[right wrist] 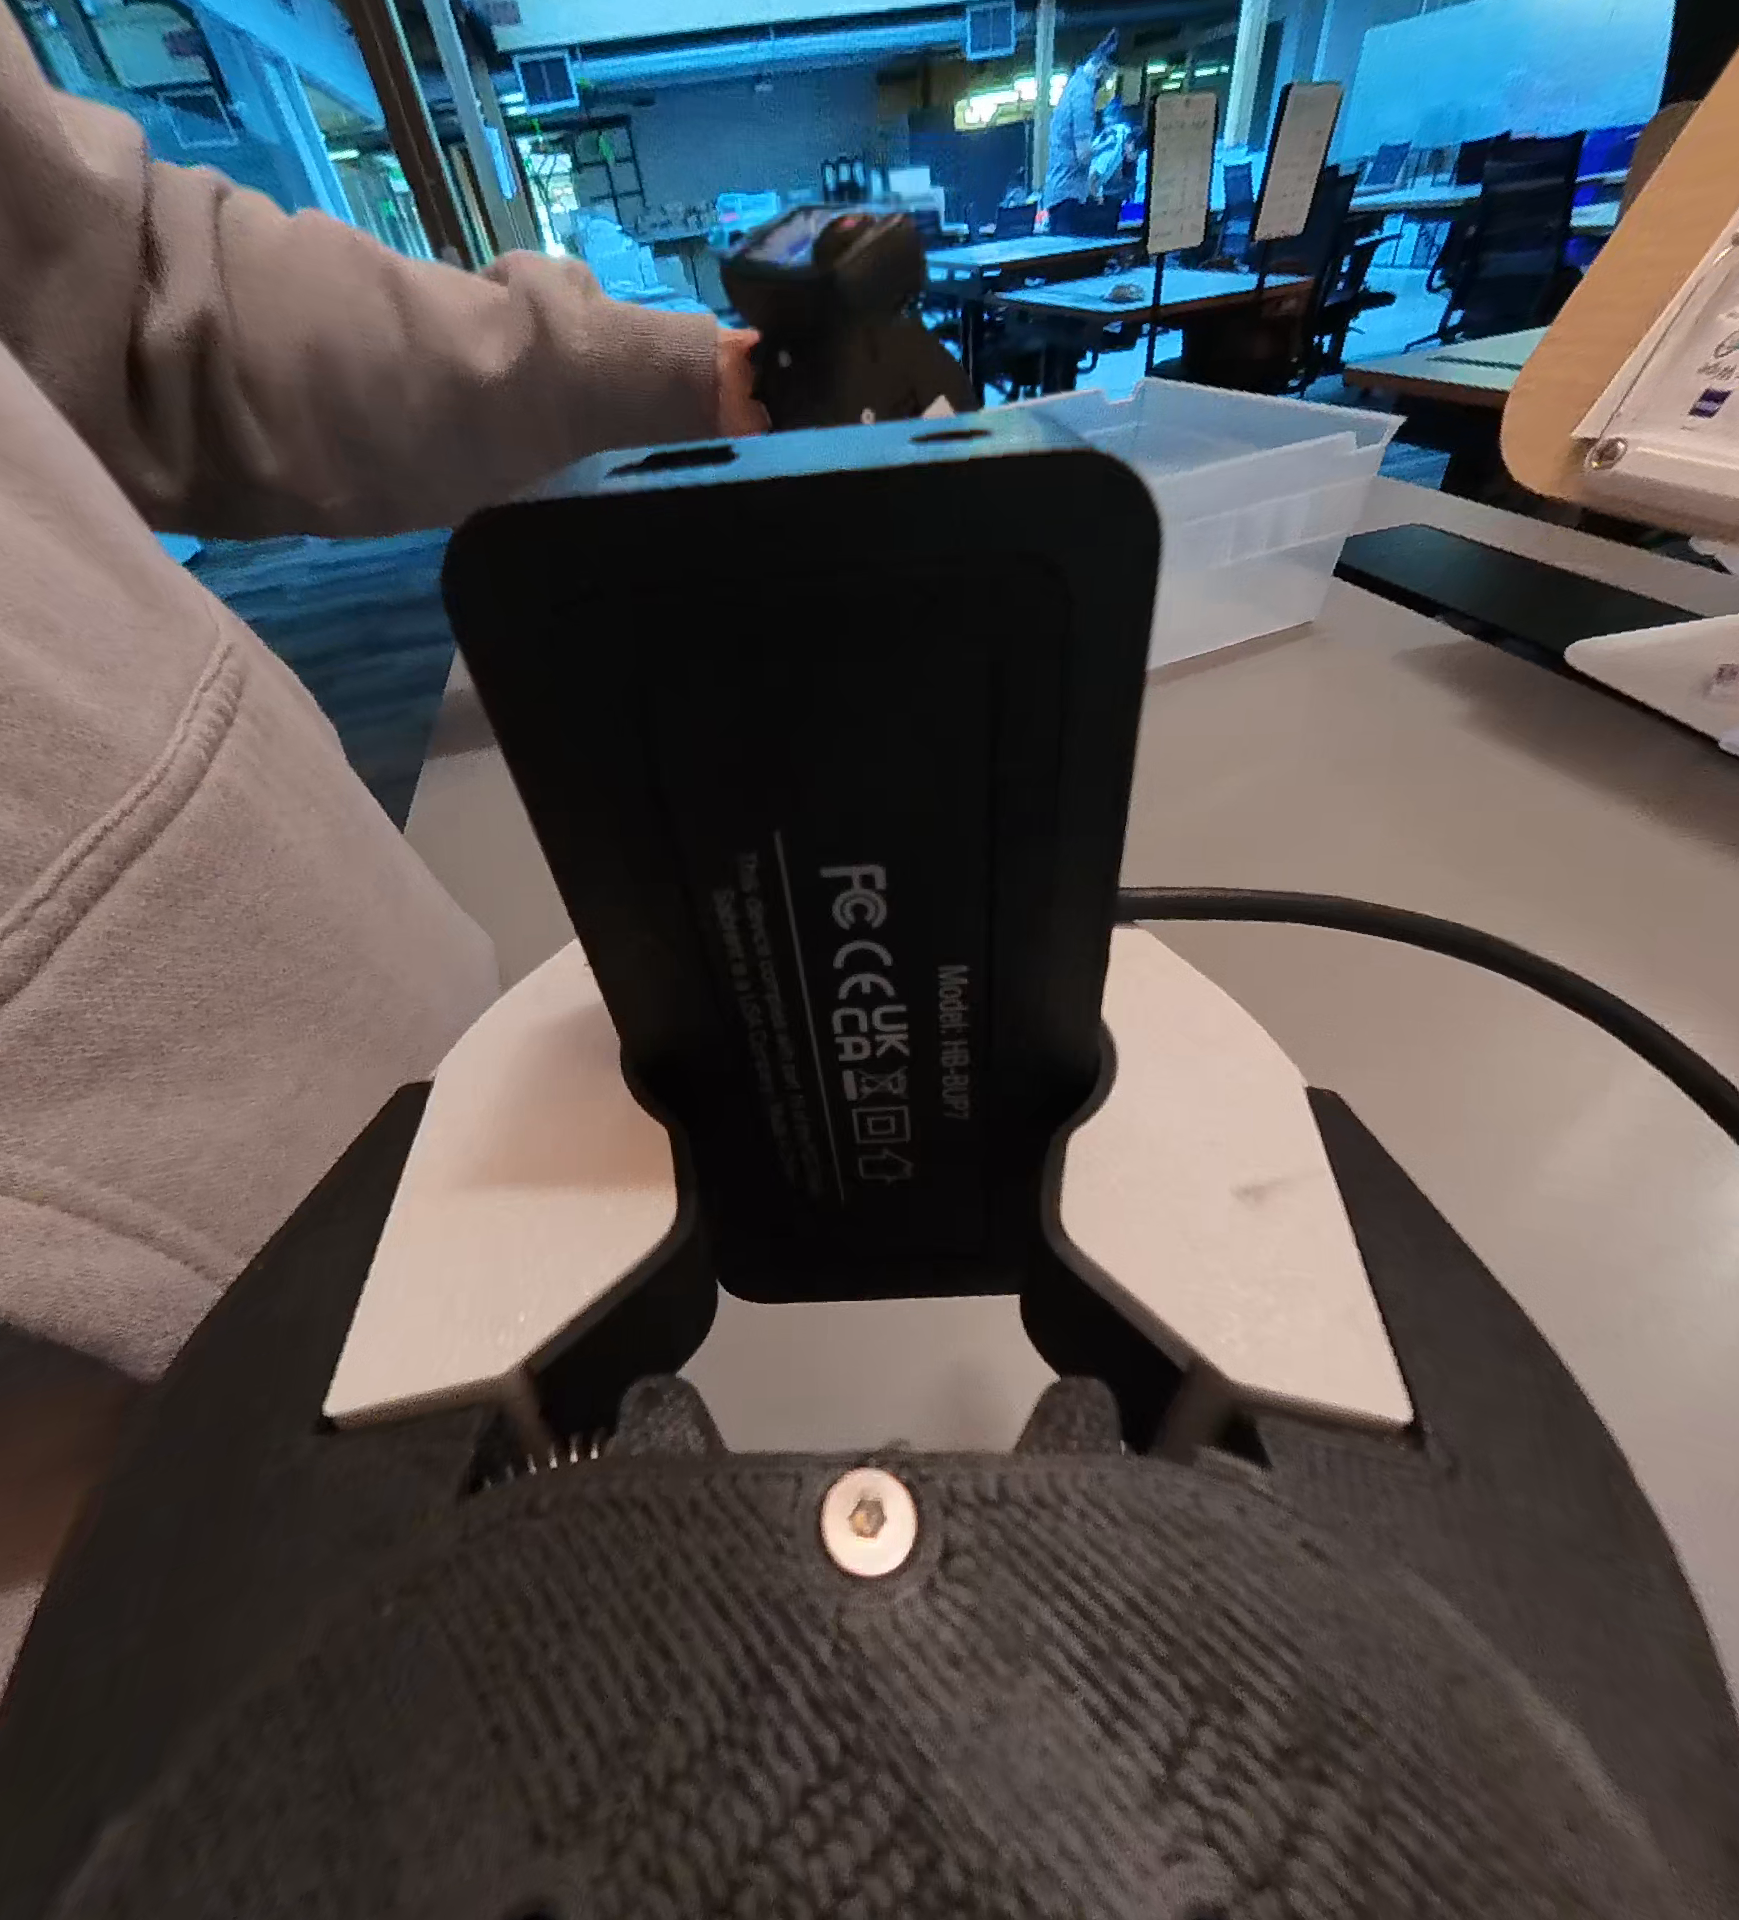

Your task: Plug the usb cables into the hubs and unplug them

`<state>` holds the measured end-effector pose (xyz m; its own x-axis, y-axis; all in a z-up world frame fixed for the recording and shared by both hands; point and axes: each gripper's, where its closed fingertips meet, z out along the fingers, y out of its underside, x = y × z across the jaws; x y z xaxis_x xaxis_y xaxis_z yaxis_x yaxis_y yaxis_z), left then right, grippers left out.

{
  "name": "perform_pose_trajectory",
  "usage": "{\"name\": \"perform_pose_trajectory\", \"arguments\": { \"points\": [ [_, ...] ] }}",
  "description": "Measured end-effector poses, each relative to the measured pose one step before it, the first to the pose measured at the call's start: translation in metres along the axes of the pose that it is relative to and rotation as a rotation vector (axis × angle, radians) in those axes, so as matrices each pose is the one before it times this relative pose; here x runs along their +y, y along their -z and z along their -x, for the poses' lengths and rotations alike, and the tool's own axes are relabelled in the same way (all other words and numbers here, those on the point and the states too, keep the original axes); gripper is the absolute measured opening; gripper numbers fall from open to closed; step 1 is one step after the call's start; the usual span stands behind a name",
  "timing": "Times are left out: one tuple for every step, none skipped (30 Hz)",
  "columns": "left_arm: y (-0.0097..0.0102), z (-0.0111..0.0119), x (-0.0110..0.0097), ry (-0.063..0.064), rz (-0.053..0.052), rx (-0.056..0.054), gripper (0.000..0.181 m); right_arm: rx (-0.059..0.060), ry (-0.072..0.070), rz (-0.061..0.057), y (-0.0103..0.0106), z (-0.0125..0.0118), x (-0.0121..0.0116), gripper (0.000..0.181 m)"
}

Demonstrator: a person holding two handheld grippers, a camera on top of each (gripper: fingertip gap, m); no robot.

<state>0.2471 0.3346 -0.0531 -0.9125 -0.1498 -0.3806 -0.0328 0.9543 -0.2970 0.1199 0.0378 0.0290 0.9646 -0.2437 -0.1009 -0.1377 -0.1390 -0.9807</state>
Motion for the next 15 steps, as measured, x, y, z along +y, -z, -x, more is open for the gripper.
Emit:
{"name": "perform_pose_trajectory", "arguments": {
  "points": [
    [-0.00507,-0.00011,0.00352,-0.0487,0.0211,0.0066,0.046,-0.0048,0.0027,0.0040,-0.00072,0.00132,0.00105,0.075],
    [-0.00477,0.00097,0.00319,-0.0233,0.0227,0.0126,0.046,-0.0136,-0.0040,-0.0002,-0.00031,0.00236,0.00046,0.075],
    [-0.00473,0.00130,0.00170,-0.0127,0.0142,0.0177,0.049,-0.0145,-0.0065,-0.0009,-0.00013,0.00229,0.00037,0.075],
    [-0.00408,0.00056,-0.00061,-0.0169,-0.0028,0.0252,0.053,-0.0025,-0.0016,-0.0012,0.00016,0.00043,0.00029,0.075],
    [-0.00284,-0.00045,-0.00292,-0.0307,-0.0171,0.0301,0.051,0.0065,0.0020,-0.0017,0.00022,-0.00102,0.00024,0.075],
    [-0.00227,0.00059,-0.00347,-0.0401,-0.0195,0.0200,0.047,0.0004,-0.0025,-0.0002,0.00045,-0.00067,0.00057,0.075],
    [-0.00250,0.00216,-0.00273,-0.0393,-0.0135,0.0074,0.045,-0.0021,-0.0062,0.0025,0.00052,-0.00034,0.00066,0.075],
    [-0.00344,0.00105,-0.00005,-0.0321,-0.0006,0.0153,0.044,0.0032,-0.0012,0.0023,0.00069,-0.00066,0.00045,0.075],
    [-0.00376,-0.00009,0.00227,-0.0172,0.0106,0.0224,0.042,0.0051,0.0030,-0.0009,0.00074,-0.00046,0.00008,0.075],
    [-0.00262,0.00041,0.00145,0.0041,0.0019,0.0162,0.021,0.0009,-0.0007,-0.0033,0.00087,0.00039,-0.00018,0.075],
    [-0.00144,0.00098,0.00037,0.0148,-0.0119,0.0077,0.011,0.0003,-0.0043,-0.0039,0.00097,0.00046,-0.00017,0.075],
    [-0.00033,-0.00017,-0.00017,0.0150,-0.0213,0.0123,0.011,0.0062,-0.0011,-0.0019,0.00095,-0.00013,0.00042,0.075],
    [-0.00022,-0.00029,0.00010,0.0281,-0.0245,0.0145,0.011,0.0094,0.0025,0.0002,0.00122,-0.00025,0.00088,0.075],
    [-0.00027,0.00020,0.00046,0.0510,-0.0237,0.0139,0.010,0.0032,-0.0015,-0.0010,0.00143,0.00050,0.00103,0.075],
    [-0.00024,0.00161,0.00102,0.0760,-0.0169,0.0040,0.009,0.0009,-0.0055,-0.0040,0.00149,0.00066,0.00094,0.075]
  ]
}}
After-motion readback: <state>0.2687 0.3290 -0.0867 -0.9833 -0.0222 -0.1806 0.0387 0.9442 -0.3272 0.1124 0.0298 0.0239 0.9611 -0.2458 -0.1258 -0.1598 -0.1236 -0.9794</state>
